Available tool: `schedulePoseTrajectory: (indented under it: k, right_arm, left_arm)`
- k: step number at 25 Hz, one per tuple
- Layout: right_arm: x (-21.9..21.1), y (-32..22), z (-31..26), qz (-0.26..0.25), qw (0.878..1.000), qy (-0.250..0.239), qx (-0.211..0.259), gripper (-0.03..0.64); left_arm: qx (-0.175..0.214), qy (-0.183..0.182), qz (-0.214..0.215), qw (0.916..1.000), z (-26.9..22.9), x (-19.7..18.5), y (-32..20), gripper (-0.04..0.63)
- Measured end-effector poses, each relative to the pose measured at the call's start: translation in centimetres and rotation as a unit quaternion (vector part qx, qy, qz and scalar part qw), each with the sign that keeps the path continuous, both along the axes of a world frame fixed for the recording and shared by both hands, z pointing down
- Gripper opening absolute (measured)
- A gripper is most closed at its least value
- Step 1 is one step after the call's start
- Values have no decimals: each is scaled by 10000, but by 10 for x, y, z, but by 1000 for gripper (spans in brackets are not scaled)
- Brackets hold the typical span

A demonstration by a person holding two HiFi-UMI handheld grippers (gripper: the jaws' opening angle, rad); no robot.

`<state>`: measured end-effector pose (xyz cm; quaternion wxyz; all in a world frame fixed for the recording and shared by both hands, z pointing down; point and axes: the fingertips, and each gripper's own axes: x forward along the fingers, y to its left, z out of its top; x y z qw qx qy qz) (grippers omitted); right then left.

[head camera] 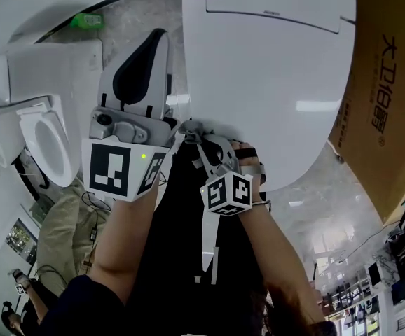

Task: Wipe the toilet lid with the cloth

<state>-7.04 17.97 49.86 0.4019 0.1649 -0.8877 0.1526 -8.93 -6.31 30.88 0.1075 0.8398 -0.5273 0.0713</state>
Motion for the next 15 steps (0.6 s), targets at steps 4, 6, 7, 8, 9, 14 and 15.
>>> schedulePoseTrajectory:
  k: [4,6,7,8,9,14,15]
  right_arm:
    - [23,-6,0,313,9995,14,58,32]
    - [42,-9,1,531,9985,86,89,32]
    - [54,-11,1,657,9977,135,107,32]
    - [67,-12,2,794,9966,197,126,32]
    - [83,-14,2,943,9951,272,146,32]
    - [175,-24,3,1828,9797,778,260,34]
    - [193,-27,4,1967,9760,889,293,34]
  left_arm:
    - [28,-45,3,10000,0,-1,-1,20]
    - [33,-51,-1,10000,0,0,-1,20]
    - [34,-51,1,10000,-1,1,0,20]
    - [33,-50,7,10000,-1,2,1,20]
    - [28,-47,16,10000,-1,3,2,20]
    - [16,-42,70,10000,-1,8,4,20]
    - [20,-41,76,10000,-1,9,4,20]
